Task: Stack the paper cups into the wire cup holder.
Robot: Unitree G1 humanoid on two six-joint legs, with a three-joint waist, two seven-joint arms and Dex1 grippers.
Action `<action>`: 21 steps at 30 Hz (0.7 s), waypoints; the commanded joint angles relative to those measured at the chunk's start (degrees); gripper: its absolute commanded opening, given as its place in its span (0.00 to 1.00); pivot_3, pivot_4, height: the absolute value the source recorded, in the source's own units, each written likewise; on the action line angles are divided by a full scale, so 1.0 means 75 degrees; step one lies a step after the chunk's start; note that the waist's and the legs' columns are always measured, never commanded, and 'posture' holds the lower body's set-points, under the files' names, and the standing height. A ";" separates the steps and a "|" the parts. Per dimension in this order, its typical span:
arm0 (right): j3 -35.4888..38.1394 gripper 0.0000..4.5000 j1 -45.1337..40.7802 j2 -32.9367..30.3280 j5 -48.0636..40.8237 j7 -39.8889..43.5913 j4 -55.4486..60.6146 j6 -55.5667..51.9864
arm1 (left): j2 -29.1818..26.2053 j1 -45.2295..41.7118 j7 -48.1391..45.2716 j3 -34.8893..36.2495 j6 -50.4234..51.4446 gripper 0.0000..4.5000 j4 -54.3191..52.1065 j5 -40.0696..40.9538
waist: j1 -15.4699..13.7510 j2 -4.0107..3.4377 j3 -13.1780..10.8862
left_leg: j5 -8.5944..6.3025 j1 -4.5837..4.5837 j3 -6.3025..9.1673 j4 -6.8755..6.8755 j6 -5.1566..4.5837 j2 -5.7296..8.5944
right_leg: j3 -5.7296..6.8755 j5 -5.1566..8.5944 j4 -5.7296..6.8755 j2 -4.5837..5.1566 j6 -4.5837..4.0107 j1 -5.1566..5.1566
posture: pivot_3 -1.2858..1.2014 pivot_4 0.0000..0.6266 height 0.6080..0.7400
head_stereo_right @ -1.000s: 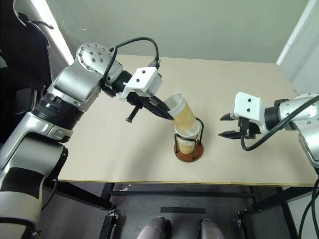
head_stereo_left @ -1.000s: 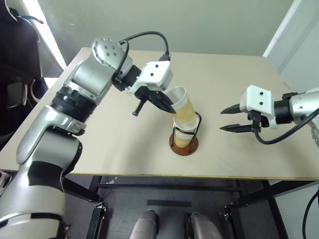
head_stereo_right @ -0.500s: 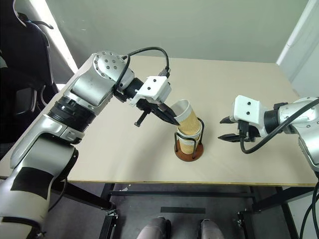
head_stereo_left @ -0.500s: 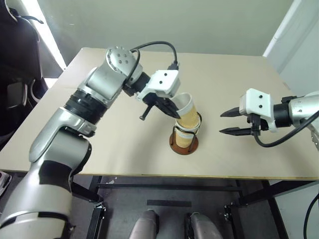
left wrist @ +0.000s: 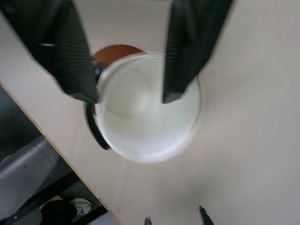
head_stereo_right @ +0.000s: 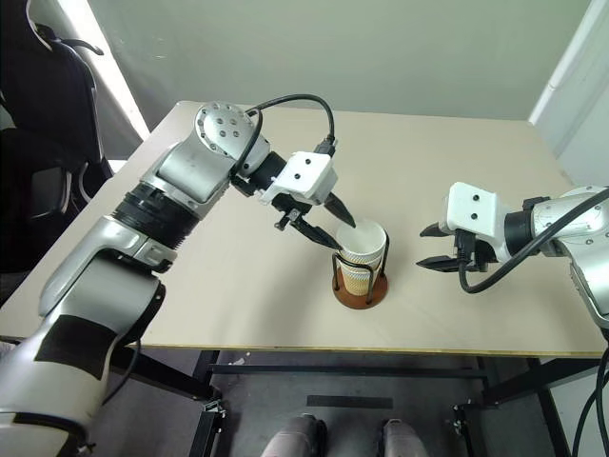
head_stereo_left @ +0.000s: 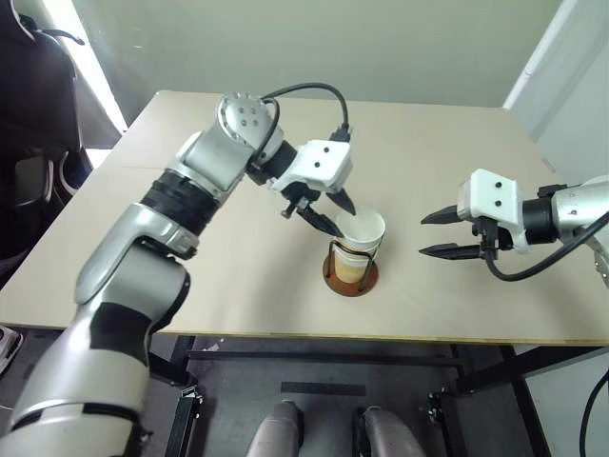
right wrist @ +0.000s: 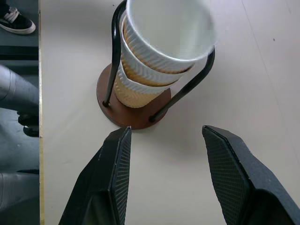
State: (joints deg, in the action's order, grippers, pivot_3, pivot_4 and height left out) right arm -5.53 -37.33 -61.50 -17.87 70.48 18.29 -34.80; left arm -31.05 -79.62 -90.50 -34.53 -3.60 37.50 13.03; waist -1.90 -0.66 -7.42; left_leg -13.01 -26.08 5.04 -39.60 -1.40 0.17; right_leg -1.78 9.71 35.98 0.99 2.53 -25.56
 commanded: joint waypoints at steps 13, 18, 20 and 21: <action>-0.0155 0.53 -0.0389 0.0348 0.0301 0.0063 -0.0864 0.0784 | -0.0700 0.1363 0.2083 0.3157 0.1242 1.00 -0.0850 -0.0165 | 0.0109 0.0000 0.0000 | 0.0002 0.0007 -0.0005 0.0006 0.0003 0.0000 | -0.0005 -0.0001 0.0001 -0.0004 0.0004 -0.0003 | 0.52 0.24 1.00; 0.0090 0.53 -0.0863 0.1330 0.0362 -0.0686 -0.1895 0.1018 | -0.1105 0.2293 0.3408 0.4174 0.1860 1.00 -0.1538 -0.0144 | 0.0130 0.0000 0.0000 | 0.0017 0.0009 -0.0002 -0.0001 0.0019 0.0000 | -0.0004 -0.0002 0.0007 -0.0006 0.0002 -0.0005 | 0.52 0.24 1.00; 0.0154 0.53 -0.0981 0.1651 0.0423 -0.0947 -0.2419 0.1147 | -0.1187 0.2634 0.3973 0.4592 0.2136 1.00 -0.1823 -0.0098 | 0.0100 0.0000 0.0000 | 0.0023 0.0013 0.0001 0.0001 0.0024 0.0000 | -0.0004 -0.0003 0.0006 -0.0006 0.0001 -0.0002 | 0.52 0.24 1.00; 0.0158 0.53 -0.1003 0.1755 0.0487 -0.1056 -0.2669 0.1250 | -0.1216 0.2789 0.4219 0.4774 0.2274 1.00 -0.1957 -0.0069 | 0.0078 0.0000 0.0001 | 0.0023 0.0012 0.0001 0.0000 0.0025 0.0000 | -0.0002 -0.0002 0.0007 -0.0006 0.0000 -0.0003 | 0.52 0.24 1.00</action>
State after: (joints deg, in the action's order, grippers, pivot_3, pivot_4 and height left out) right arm -6.96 -43.77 -48.38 -15.06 64.40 0.28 -26.95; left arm -39.53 -59.02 -62.18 -1.90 11.94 25.87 11.45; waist -1.31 -0.66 -7.42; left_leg -12.81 -25.97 5.05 -39.59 -1.17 0.17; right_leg -1.79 9.70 36.03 0.95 2.51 -25.56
